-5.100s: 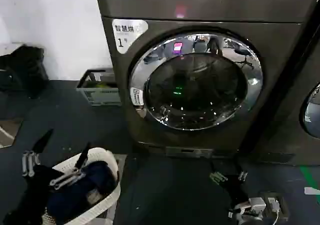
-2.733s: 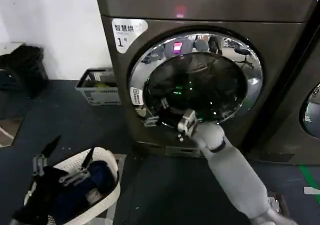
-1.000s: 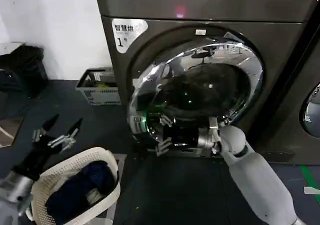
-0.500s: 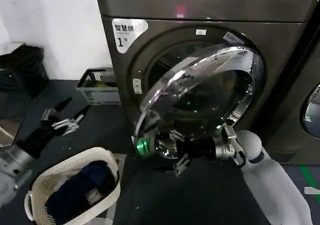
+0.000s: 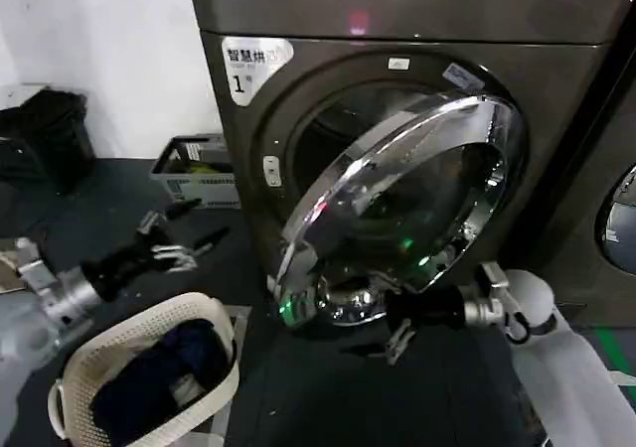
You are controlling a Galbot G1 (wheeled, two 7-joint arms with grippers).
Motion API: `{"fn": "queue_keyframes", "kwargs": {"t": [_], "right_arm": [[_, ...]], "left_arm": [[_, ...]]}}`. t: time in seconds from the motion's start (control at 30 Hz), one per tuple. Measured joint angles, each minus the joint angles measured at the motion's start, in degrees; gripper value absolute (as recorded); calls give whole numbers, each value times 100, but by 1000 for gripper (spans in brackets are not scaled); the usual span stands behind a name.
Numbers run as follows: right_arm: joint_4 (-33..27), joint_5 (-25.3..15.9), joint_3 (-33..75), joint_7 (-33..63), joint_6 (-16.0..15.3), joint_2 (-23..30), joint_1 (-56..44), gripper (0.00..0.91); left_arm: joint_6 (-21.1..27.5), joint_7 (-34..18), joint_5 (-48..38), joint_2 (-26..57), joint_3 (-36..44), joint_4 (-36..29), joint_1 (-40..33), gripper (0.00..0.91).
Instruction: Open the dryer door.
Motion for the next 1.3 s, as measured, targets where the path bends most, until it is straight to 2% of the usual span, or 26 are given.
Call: {"fn": "queue_keyframes", "kwargs": {"t": [0.43, 0.9, 1.13, 1.3], "right_arm": [[140, -9, 1851, 82, 33, 155, -999, 907], [-174, -19, 4076, 456, 89, 465, -1696, 907], [-334, 8, 5142, 1182, 114, 591, -1943, 907], [-258, 9, 5669, 1889, 261, 694, -2135, 907]], "left_arm": [[7, 132, -112, 45, 940, 9, -500, 907], [82, 444, -63, 59, 1814, 105, -1077, 907], [188, 682, -64, 109, 2051, 35, -1229, 907], [250, 848, -42, 121, 2248, -45, -1299, 907]]}}
